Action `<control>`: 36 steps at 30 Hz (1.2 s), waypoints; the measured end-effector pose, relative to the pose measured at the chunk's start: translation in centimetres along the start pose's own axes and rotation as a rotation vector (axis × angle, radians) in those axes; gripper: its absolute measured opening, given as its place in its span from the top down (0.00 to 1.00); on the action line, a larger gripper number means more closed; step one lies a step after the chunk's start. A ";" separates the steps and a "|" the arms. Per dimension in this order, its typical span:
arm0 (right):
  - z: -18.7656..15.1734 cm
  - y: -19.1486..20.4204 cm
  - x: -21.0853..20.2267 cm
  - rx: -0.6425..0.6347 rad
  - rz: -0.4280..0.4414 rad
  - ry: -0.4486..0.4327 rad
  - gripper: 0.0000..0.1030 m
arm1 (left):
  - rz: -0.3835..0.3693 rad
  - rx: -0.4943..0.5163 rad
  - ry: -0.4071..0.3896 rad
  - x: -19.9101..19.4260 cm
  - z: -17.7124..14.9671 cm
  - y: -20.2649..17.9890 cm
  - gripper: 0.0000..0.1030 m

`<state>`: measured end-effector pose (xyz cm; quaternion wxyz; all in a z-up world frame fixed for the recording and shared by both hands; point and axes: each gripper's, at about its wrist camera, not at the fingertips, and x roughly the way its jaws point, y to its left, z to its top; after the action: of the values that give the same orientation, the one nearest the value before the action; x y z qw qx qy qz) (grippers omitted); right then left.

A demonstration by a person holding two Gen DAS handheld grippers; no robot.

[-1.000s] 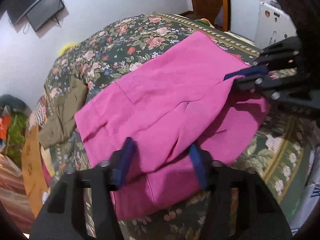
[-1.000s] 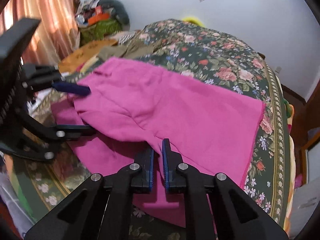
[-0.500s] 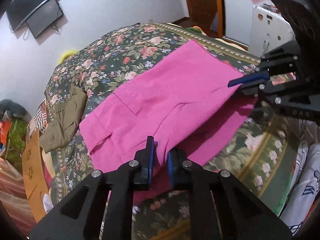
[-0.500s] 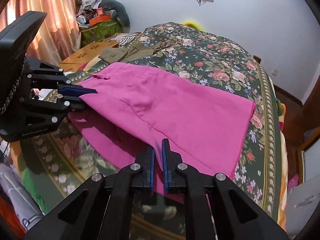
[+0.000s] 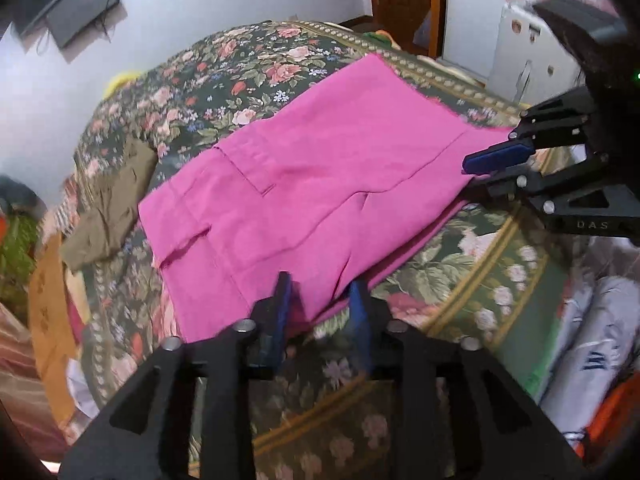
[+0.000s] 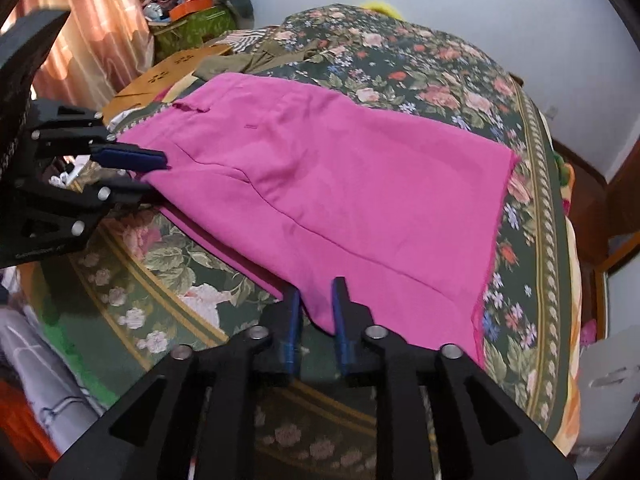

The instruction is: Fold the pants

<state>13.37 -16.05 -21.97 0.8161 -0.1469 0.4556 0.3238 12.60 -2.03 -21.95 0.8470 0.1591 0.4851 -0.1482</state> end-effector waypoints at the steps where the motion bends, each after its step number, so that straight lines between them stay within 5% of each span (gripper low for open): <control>1: 0.1 -0.3 -0.6 0.021 0.027 -0.008 0.67 | -0.026 -0.022 -0.011 -0.6 -0.1 0.5 0.64; 3: 0.2 -0.5 -1.7 0.045 0.049 -0.036 0.58 | -0.075 -0.070 -0.042 -1.9 -0.1 1.5 0.64; 9: 2.3 -0.7 -2.9 0.118 0.093 -0.120 0.58 | -0.053 -0.173 -0.104 -3.5 1.0 4.3 0.64; 14: 3.2 -0.2 0.2 0.182 0.142 -0.099 0.58 | -0.103 -0.261 -0.036 -1.0 0.8 5.3 0.64; 18: 1.8 -0.3 3.6 0.160 0.082 -0.002 0.58 | -0.064 -0.270 0.005 1.0 -1.0 5.4 0.64; 27: -2.2 -4.4 0.6 0.208 -0.016 -0.024 0.58 | -0.122 -0.339 -0.061 -0.6 -3.6 7.1 0.63; 36: -4.6 -8.3 -0.8 0.361 -0.022 -0.010 0.58 | -0.086 -0.331 -0.078 -2.0 -2.7 7.9 0.63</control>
<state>15.63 -25.01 -24.24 0.8350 -0.0014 0.5005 0.2286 12.74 6.40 -20.56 0.8727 -0.0090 0.4760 -0.1084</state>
